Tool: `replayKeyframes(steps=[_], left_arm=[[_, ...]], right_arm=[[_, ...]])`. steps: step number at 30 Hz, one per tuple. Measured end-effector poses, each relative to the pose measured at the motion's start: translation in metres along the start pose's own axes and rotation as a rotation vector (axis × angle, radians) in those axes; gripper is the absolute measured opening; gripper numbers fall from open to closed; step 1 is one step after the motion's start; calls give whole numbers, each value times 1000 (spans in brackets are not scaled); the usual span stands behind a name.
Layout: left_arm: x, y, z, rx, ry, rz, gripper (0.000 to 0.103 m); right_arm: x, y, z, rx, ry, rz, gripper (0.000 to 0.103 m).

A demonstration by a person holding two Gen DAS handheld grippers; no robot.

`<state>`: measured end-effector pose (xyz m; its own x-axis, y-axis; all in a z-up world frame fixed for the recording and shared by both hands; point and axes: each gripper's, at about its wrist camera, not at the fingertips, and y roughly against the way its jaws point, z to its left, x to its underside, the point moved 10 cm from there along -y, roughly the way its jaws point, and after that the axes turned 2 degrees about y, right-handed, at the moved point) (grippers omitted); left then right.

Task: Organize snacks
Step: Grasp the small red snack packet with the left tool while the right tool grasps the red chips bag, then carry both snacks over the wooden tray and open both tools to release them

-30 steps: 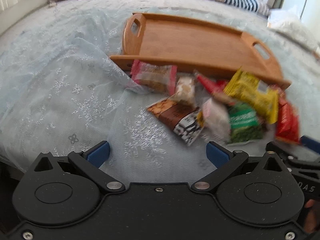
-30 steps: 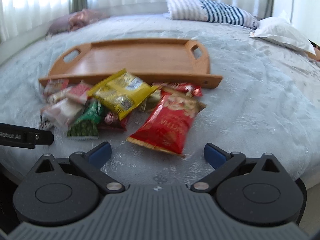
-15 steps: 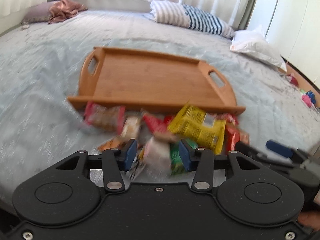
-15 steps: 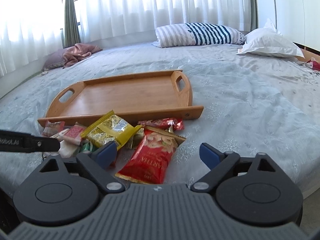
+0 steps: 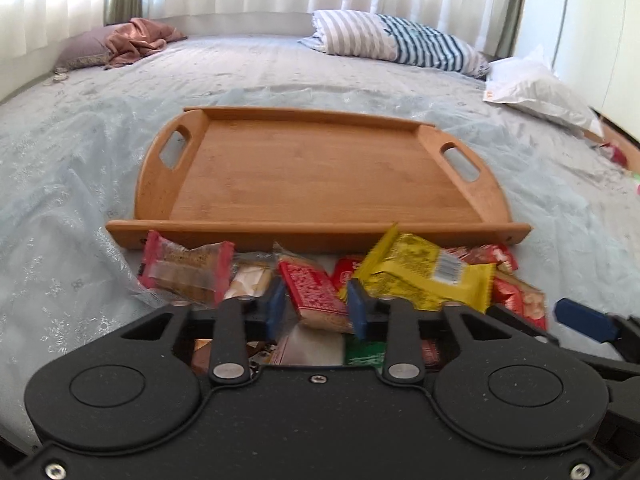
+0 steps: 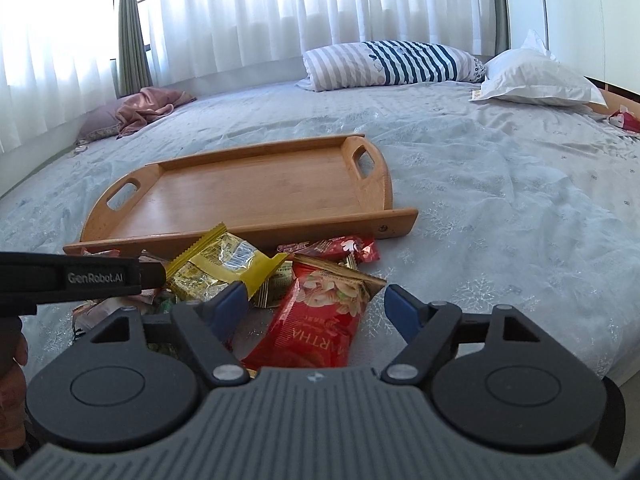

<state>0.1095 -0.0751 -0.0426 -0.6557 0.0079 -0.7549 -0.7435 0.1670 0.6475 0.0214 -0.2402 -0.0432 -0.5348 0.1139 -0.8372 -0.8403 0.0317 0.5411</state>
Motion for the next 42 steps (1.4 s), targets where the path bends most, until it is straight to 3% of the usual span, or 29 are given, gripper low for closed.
replayKeyframes(steps=[9, 11, 12, 14, 15, 21, 33, 42], left_arm=[[1, -7, 2, 13, 23, -21, 29], [0, -5, 4, 15, 54, -24, 21], [-3, -2, 6, 18, 66, -29, 18], [-7, 5, 6, 36, 80, -33, 12], [-9, 10, 6, 41, 84, -42, 5], [-21, 33, 11, 28, 99, -100, 6], [-37, 47, 30, 24, 126, -122, 6], [-71, 34, 36, 105, 180, -105, 6]], right_arm=[[6, -9, -1, -7, -3, 23, 85], [6, -10, 1, -12, 2, 23, 85], [5, -9, 2, -13, 4, 19, 82], [3, -6, 2, -6, 4, 9, 53], [2, -5, 3, -4, 12, 3, 53], [-4, 3, -2, 3, -2, -16, 52], [-34, 7, -11, -22, -23, -67, 52], [-71, -16, -11, -121, -61, -70, 52]])
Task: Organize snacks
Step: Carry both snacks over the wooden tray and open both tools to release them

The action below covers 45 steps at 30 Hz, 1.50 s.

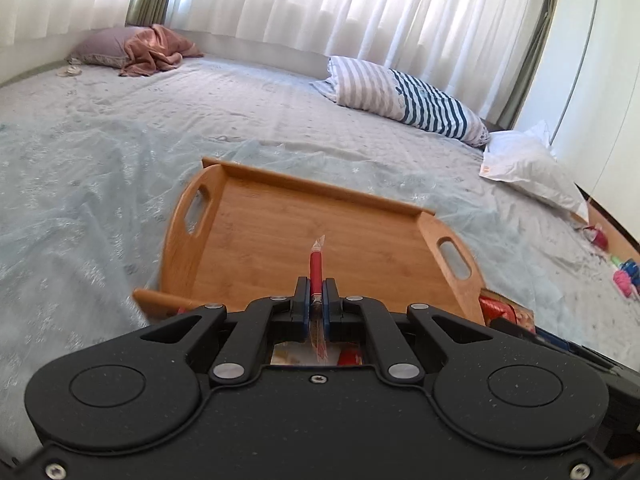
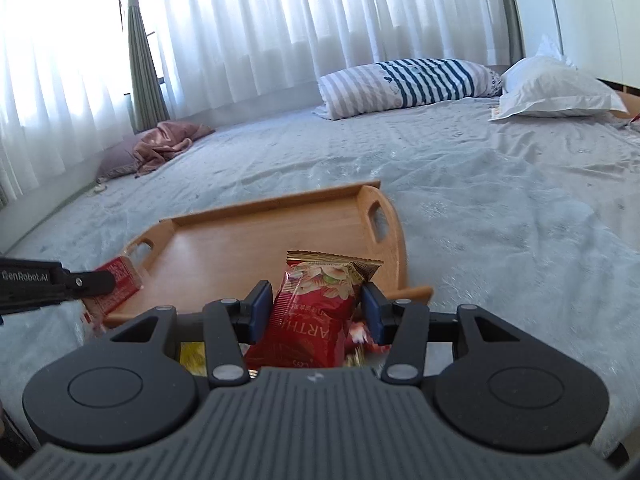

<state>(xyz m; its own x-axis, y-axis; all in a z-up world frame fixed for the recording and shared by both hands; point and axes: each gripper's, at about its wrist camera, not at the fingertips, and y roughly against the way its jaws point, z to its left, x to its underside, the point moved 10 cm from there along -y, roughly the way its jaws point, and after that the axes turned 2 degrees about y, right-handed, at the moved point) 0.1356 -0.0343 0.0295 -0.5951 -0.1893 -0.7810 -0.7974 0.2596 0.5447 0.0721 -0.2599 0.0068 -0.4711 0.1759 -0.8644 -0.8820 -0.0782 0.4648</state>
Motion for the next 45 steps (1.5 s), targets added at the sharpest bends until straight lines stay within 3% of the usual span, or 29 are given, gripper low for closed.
replayKeyframes(steps=[12, 25, 37, 45], left_arm=[[-55, -25, -11, 73, 51, 14, 6], [-92, -91, -11, 113, 134, 102, 6], [-83, -165, -2, 100, 230, 213, 6], [-79, -199, -1, 105, 261, 245, 6]], right_arm=[[-49, -46, 11, -111, -20, 46, 52], [-92, -108, 0, -102, 42, 95, 52], [-83, -173, -9, -88, 68, 226, 52], [-73, -200, -2, -97, 123, 257, 52]])
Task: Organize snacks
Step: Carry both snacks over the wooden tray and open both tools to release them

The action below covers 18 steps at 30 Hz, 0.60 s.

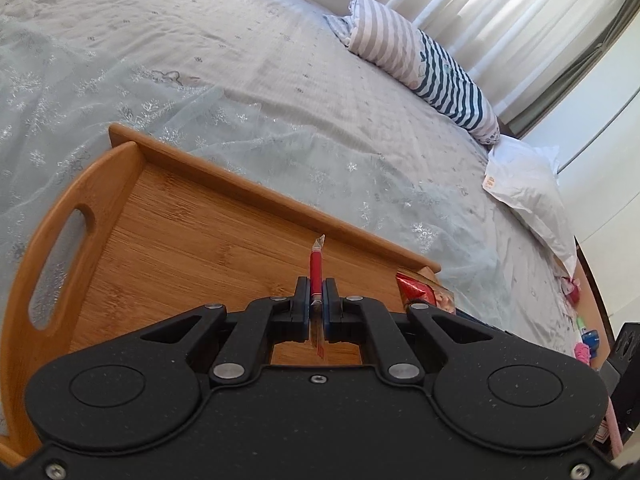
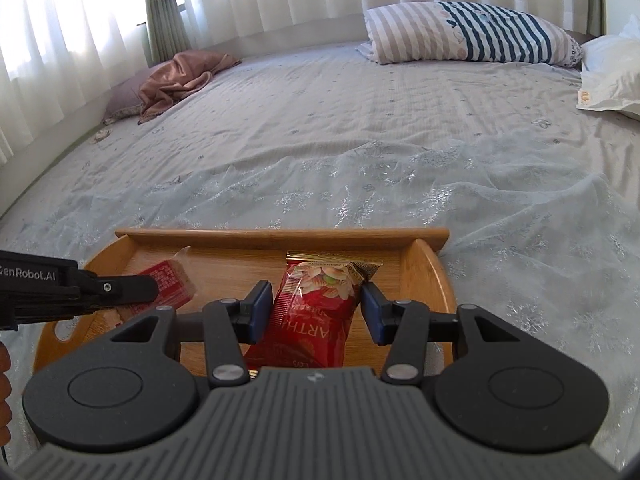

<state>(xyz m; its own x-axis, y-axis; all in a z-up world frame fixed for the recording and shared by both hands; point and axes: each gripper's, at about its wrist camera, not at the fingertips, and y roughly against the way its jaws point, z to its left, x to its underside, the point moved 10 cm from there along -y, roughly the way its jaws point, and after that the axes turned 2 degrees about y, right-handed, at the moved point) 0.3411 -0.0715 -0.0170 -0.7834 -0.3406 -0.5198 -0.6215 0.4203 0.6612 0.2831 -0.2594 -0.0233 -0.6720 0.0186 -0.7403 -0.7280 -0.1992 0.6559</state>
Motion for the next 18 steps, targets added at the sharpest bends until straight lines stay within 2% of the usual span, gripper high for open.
replayKeyframes(steps=[18], left_arm=[[4, -27, 11, 9, 35, 17, 6]], right_arm=[[6, -32, 2, -27, -5, 24, 53]])
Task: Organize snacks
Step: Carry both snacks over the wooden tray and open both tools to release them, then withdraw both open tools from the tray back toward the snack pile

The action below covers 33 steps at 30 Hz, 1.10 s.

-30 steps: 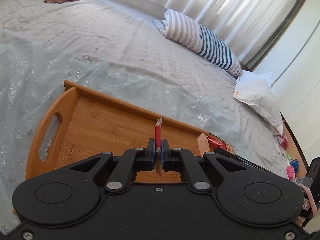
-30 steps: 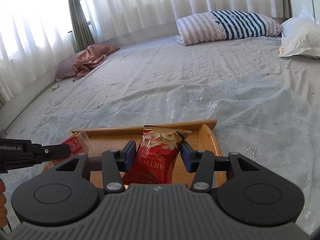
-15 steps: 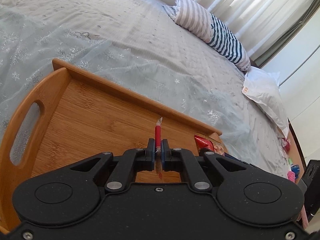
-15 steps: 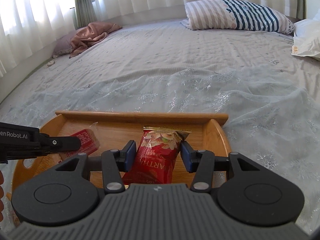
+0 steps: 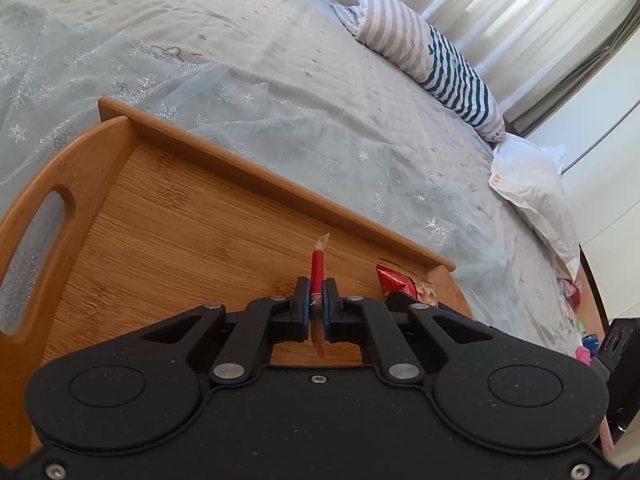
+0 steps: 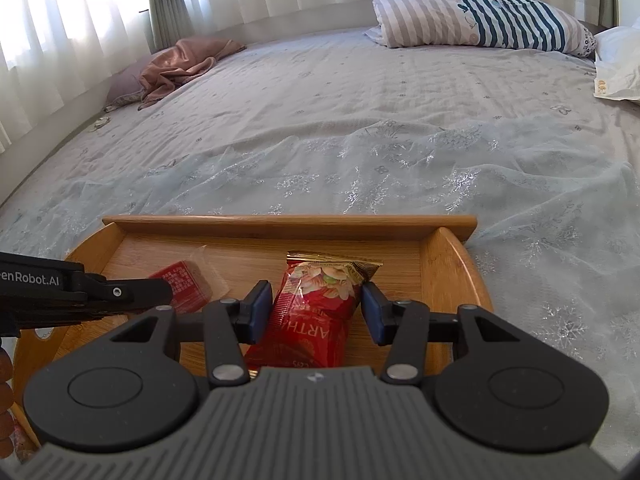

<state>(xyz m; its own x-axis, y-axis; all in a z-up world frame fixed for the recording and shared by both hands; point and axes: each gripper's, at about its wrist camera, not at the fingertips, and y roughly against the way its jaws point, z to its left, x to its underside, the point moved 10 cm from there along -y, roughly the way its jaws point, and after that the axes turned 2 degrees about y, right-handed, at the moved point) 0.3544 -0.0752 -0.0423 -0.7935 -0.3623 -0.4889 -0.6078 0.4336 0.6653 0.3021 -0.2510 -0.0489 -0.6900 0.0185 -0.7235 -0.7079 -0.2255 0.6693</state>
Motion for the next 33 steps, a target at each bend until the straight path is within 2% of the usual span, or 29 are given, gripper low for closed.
replayKeyframes(steps=[3, 8, 18, 24, 28, 29, 31, 32, 33], left_arm=[[3, -6, 2, 23, 44, -1, 7], [5, -16, 7, 11, 98, -18, 10], [4, -25, 11, 7, 153, -63, 11], [7, -28, 9, -5, 133, -65, 10], [8, -24, 6, -35, 79, -73, 11], [8, -23, 5, -45, 65, -81, 17], [6, -18, 3, -53, 37, -98, 36], [5, -15, 2, -55, 29, -111, 50], [2, -11, 2, -64, 24, -126, 60]], right_arm=[[-2, -2, 2, -16, 10, -8, 54], [-6, -8, 3, -23, 43, -11, 54], [-9, -14, 5, -38, 55, -11, 54], [-9, -16, 7, -41, 58, -12, 55], [-9, -15, 6, -47, 44, -16, 65], [-9, -14, 6, -49, 38, -17, 69], [-10, -13, 6, -60, 21, -22, 73], [-10, -11, 5, -63, 14, -27, 75], [-11, -9, 5, -64, 7, -32, 75]])
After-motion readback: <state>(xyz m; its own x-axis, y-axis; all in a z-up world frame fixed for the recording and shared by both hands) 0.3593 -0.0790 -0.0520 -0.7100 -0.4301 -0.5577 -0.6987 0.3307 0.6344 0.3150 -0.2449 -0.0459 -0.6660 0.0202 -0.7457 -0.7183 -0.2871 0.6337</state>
